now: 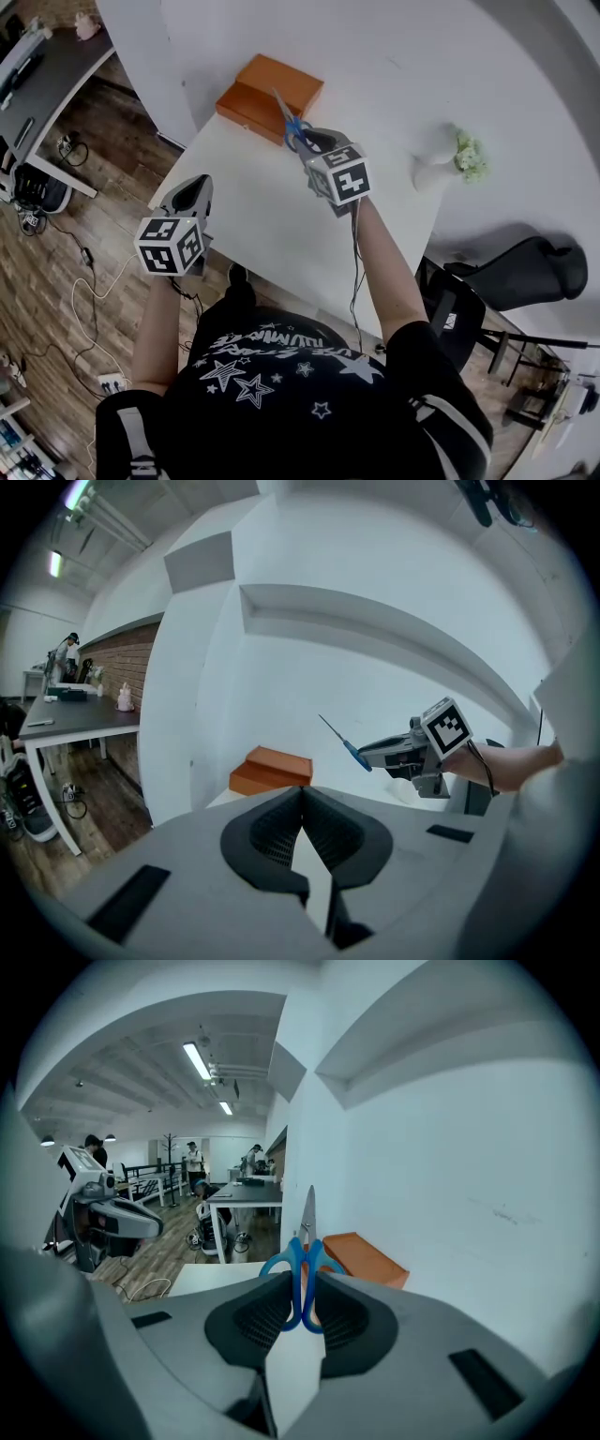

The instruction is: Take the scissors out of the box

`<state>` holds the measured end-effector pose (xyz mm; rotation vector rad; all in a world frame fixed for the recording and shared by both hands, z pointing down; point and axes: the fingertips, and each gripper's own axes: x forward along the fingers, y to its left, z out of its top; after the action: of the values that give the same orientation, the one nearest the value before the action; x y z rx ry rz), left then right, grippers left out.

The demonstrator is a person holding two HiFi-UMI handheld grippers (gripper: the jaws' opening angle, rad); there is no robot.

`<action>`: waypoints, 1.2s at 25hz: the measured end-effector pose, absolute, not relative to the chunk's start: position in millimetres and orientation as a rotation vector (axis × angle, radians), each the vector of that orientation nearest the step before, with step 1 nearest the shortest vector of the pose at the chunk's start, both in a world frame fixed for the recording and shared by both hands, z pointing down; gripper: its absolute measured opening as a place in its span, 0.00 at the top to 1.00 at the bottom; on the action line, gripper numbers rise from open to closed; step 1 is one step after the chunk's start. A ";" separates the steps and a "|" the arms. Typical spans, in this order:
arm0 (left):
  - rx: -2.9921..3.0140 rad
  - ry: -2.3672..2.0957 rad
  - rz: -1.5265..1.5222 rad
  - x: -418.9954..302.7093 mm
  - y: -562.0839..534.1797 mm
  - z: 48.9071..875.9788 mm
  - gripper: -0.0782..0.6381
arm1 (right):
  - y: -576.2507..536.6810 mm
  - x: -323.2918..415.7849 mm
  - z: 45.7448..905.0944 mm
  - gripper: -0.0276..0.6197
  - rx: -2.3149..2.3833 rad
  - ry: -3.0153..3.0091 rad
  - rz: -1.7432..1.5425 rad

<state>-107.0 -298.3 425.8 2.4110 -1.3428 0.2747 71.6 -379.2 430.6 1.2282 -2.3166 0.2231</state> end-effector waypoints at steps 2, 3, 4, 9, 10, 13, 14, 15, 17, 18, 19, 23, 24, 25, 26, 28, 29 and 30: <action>2.416 -1.344 0.273 -98.4 -281.6 423.3 0.87 | -359.8 79.8 427.1 0.80 1.240 -2.329 0.230; 2.419 -1.345 0.272 -94.4 -273.5 421.8 0.87 | -350.7 84.1 426.3 0.80 1.247 -2.333 0.235; 2.421 -1.345 0.271 -91.0 -265.2 420.4 0.87 | -341.3 88.0 425.6 0.80 1.253 -2.337 0.243; 2.431 -1.351 0.265 -80.8 -223.6 415.5 0.87 | -295.9 97.1 417.6 0.80 1.276 -2.365 0.248; 2.433 -1.353 0.265 -79.2 -216.7 414.7 0.87 | -288.0 99.1 417.0 0.80 1.282 -2.368 0.252; 2.433 -1.357 0.267 -72.5 -197.0 414.2 0.87 | -264.1 107.0 419.3 0.80 1.293 -2.377 0.284; 2.431 -1.359 0.267 -69.7 -190.6 414.3 0.87 | -256.3 110.1 420.5 0.80 1.295 -2.380 0.291; 2.430 -1.361 0.267 -66.8 -184.4 414.4 0.87 | -248.7 113.2 421.5 0.80 1.296 -2.383 0.296; 2.428 -1.365 0.264 -61.5 -172.7 414.5 0.87 | -234.4 118.8 423.8 0.80 1.300 -2.390 0.305; 2.427 -1.367 0.262 -59.0 -167.1 414.9 0.87 | -227.3 121.3 425.4 0.80 1.301 -2.393 0.311; 2.425 -1.368 0.261 -56.5 -161.4 415.5 0.87 | -220.2 123.7 427.3 0.80 1.301 -2.396 0.318; 2.422 -1.366 0.255 -47.4 -139.0 417.9 0.87 | -192.5 131.8 434.6 0.80 1.293 -2.396 0.336; 2.420 -1.365 0.255 -44.9 -133.5 419.0 0.87 | -185.9 133.7 436.6 0.80 1.291 -2.397 0.342; 2.418 -1.363 0.255 -42.4 -128.3 420.4 0.87 | -179.6 135.9 438.8 0.80 1.291 -2.398 0.349; 2.416 -1.362 0.256 -39.7 -123.3 422.0 0.87 | -173.4 138.2 441.1 0.80 1.290 -2.399 0.357; 2.412 -1.359 0.258 -34.1 -113.8 425.0 0.87 | -161.7 143.3 445.5 0.80 1.290 -2.401 0.372; 2.412 -1.358 0.259 -31.4 -109.2 426.1 0.87 | -156.1 145.8 447.4 0.80 1.290 -2.401 0.379; 2.413 -1.358 0.261 -28.8 -105.0 426.9 0.87 | -151.0 148.3 449.2 0.80 1.292 -2.403 0.385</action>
<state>-28.8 -105.0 426.9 2.4129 -1.3577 0.2613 148.3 -151.0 449.2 1.2919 -2.4027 0.3846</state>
